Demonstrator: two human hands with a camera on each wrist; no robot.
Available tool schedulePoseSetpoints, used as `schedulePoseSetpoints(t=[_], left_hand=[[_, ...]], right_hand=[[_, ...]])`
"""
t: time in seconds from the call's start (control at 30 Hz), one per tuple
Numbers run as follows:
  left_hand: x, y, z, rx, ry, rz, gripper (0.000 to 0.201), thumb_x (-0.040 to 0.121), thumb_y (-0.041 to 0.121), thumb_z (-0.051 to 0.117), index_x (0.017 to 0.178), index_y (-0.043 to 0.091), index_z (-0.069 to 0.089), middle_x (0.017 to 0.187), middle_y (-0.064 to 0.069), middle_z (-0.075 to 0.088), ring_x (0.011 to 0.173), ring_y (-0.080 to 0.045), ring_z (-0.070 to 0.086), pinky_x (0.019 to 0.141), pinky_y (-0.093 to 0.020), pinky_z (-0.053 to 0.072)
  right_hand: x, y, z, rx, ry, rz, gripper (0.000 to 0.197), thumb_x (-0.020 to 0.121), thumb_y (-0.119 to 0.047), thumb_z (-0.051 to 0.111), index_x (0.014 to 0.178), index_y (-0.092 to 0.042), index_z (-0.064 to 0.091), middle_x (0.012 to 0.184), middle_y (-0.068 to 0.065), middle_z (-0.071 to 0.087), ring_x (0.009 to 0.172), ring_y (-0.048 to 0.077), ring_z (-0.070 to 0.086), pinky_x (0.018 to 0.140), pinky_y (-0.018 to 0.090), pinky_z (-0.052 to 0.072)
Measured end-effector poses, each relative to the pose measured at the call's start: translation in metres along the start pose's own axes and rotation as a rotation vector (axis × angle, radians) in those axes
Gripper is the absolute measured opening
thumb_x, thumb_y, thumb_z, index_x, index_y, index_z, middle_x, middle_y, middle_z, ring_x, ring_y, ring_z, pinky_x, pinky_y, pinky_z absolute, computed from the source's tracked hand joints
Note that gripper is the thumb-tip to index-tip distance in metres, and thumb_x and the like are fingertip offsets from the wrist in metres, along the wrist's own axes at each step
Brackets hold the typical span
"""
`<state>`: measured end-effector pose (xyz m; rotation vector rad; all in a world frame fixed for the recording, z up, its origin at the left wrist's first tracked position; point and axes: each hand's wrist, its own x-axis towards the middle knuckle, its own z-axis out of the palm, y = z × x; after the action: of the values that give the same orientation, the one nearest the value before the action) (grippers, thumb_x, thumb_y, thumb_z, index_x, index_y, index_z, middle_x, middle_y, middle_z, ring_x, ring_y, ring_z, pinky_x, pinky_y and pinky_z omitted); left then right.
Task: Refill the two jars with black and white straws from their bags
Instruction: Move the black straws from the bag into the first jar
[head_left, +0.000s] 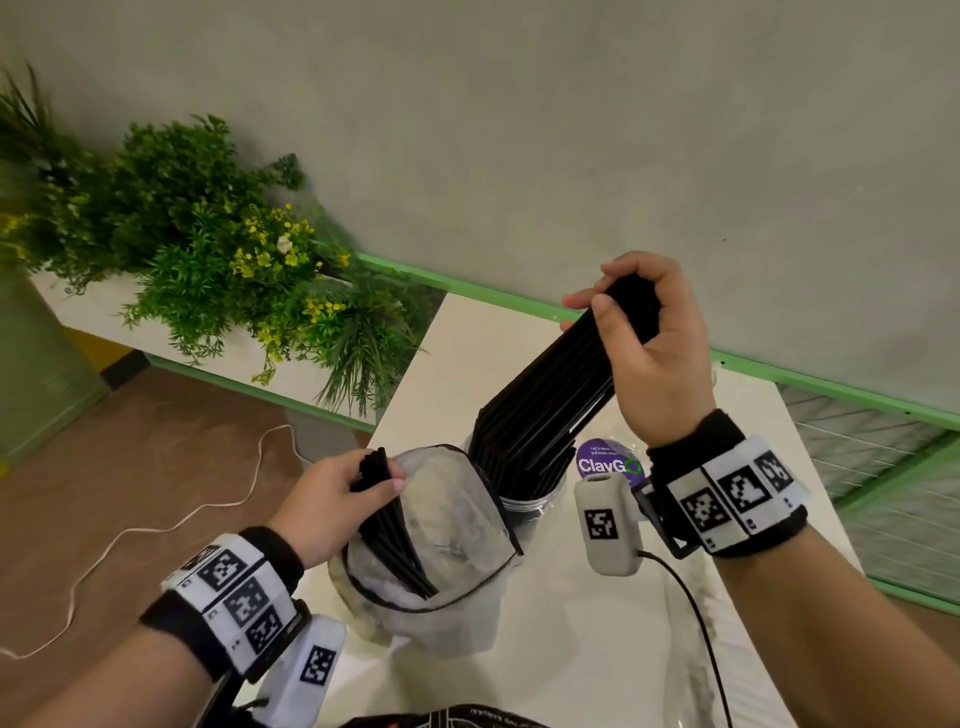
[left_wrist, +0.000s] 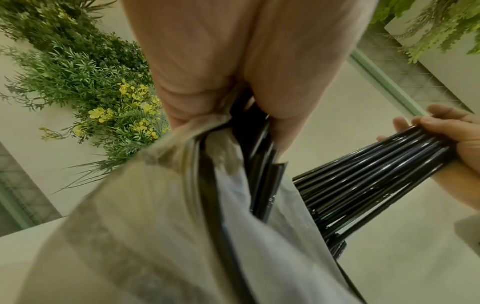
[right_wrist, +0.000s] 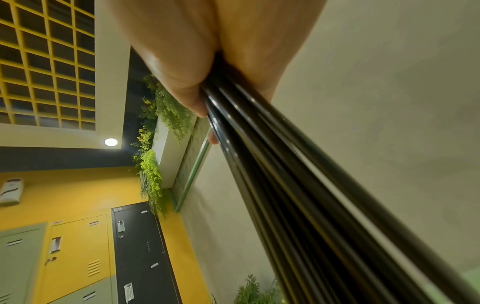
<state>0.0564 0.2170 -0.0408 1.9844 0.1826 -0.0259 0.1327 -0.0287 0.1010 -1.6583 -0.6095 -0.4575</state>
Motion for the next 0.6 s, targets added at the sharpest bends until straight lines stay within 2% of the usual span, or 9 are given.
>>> schedulePoseSetpoints(t=[0.13, 0.33, 0.47, 0.6], left_hand=[[-0.001, -0.003, -0.003, 0.003, 0.007, -0.003, 0.005, 0.086, 0.018, 0.069, 0.086, 0.023, 0.07, 0.083, 0.007, 0.071, 0.074, 0.008, 0.062, 0.063, -0.007, 0.042], [-0.001, -0.002, -0.002, 0.023, 0.007, -0.007, 0.005, 0.086, 0.02, 0.069, 0.086, 0.025, 0.07, 0.083, 0.007, 0.071, 0.078, 0.002, 0.063, 0.066, -0.014, 0.044], [-0.002, -0.002, -0.002, 0.01, -0.001, -0.014, 0.004, 0.086, 0.02, 0.069, 0.087, 0.024, 0.07, 0.085, 0.006, 0.071, 0.084, -0.005, 0.064, 0.07, -0.019, 0.045], [-0.002, -0.002, -0.002, 0.018, -0.001, -0.019, 0.005, 0.086, 0.021, 0.069, 0.088, 0.025, 0.07, 0.086, 0.005, 0.071, 0.085, -0.006, 0.064, 0.071, -0.021, 0.046]], right_hand=[[-0.004, -0.007, -0.004, 0.031, 0.013, -0.071, 0.029, 0.095, 0.011, 0.044, 0.106, -0.016, 0.048, 0.094, 0.007, 0.052, 0.093, 0.024, 0.067, 0.079, 0.046, 0.058], [-0.018, 0.019, 0.003, -0.067, -0.062, 0.016, 0.019, 0.095, 0.0, 0.048, 0.106, -0.016, 0.05, 0.098, 0.02, 0.057, 0.093, 0.023, 0.068, 0.08, 0.055, 0.054], [-0.025, 0.033, 0.007, -0.094, -0.069, 0.018, 0.023, 0.095, -0.003, 0.049, 0.104, -0.023, 0.051, 0.097, 0.016, 0.057, 0.091, 0.023, 0.068, 0.08, 0.053, 0.053], [-0.033, 0.046, 0.017, -0.138, -0.095, -0.025, 0.022, 0.095, 0.0, 0.052, 0.106, -0.019, 0.053, 0.097, 0.009, 0.056, 0.091, 0.02, 0.068, 0.08, 0.048, 0.053]])
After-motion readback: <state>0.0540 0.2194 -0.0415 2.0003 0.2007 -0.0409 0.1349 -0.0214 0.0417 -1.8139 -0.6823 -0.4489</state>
